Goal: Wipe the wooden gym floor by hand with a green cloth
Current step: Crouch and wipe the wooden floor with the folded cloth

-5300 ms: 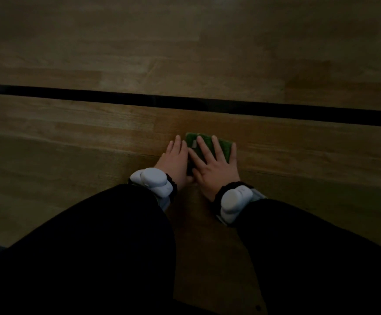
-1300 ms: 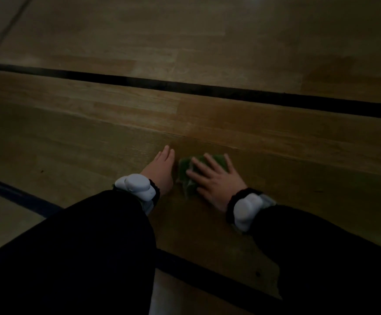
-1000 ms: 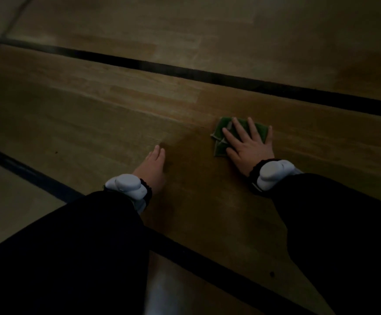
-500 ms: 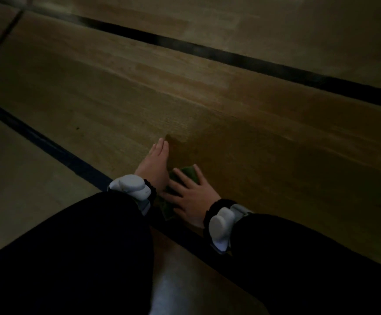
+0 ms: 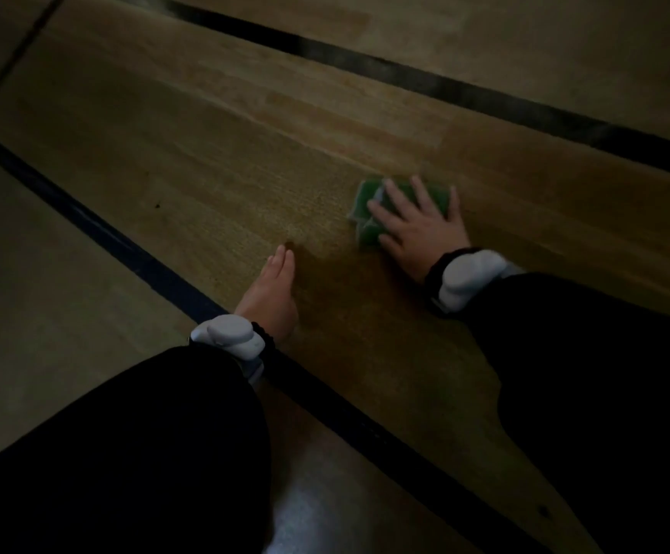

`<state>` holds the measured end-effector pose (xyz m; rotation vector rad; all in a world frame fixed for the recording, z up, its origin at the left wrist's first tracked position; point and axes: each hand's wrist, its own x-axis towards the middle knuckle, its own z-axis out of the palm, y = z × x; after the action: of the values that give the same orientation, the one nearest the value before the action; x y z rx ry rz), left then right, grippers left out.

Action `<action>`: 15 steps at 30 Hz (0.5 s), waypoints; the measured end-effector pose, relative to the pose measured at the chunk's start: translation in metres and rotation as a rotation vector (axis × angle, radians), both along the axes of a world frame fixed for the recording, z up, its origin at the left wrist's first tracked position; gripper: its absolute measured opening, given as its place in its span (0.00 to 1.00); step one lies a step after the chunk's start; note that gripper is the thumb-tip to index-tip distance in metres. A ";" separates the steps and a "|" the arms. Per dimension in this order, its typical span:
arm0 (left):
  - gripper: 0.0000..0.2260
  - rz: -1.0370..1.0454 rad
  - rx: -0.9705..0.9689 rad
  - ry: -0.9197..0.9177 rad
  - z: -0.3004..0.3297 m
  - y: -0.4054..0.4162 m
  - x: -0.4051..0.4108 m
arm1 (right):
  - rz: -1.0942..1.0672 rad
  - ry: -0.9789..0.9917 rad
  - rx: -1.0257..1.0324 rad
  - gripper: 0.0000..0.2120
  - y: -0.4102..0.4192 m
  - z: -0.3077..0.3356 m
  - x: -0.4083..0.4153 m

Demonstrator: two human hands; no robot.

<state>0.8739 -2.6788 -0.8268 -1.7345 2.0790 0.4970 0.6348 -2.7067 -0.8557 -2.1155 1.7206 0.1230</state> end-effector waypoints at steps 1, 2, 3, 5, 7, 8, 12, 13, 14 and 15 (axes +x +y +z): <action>0.30 0.008 -0.007 0.005 -0.001 0.001 0.003 | -0.049 -0.001 -0.007 0.25 -0.008 -0.002 -0.008; 0.30 0.012 -0.008 0.007 0.000 0.001 0.004 | -0.092 0.001 -0.015 0.25 -0.014 -0.002 -0.015; 0.30 0.024 -0.017 0.020 -0.001 0.001 0.005 | -0.129 0.003 -0.028 0.25 -0.018 -0.004 -0.019; 0.29 0.044 -0.030 0.037 -0.001 0.001 0.007 | -0.187 0.008 -0.065 0.25 -0.021 -0.009 -0.016; 0.29 0.056 -0.042 0.049 -0.002 -0.002 0.008 | -0.227 0.026 -0.093 0.24 -0.019 -0.010 -0.008; 0.28 0.059 -0.041 0.042 -0.003 -0.003 0.009 | -0.227 0.026 -0.090 0.24 -0.018 -0.009 -0.003; 0.28 0.096 -0.056 0.067 -0.003 -0.008 0.009 | -0.050 0.004 -0.054 0.24 -0.004 -0.005 0.024; 0.28 0.111 -0.051 0.070 -0.002 -0.009 0.007 | 0.002 0.000 -0.032 0.24 0.002 -0.006 0.035; 0.28 0.119 -0.051 0.077 0.003 -0.010 0.003 | 0.045 -0.008 -0.006 0.24 0.007 -0.003 0.044; 0.28 0.115 -0.042 0.078 0.005 -0.010 0.001 | 0.085 -0.026 0.008 0.25 0.012 -0.001 0.054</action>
<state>0.8748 -2.6892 -0.8213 -1.8955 2.0644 0.5675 0.6885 -2.6948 -0.8562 -2.1750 1.6137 0.1250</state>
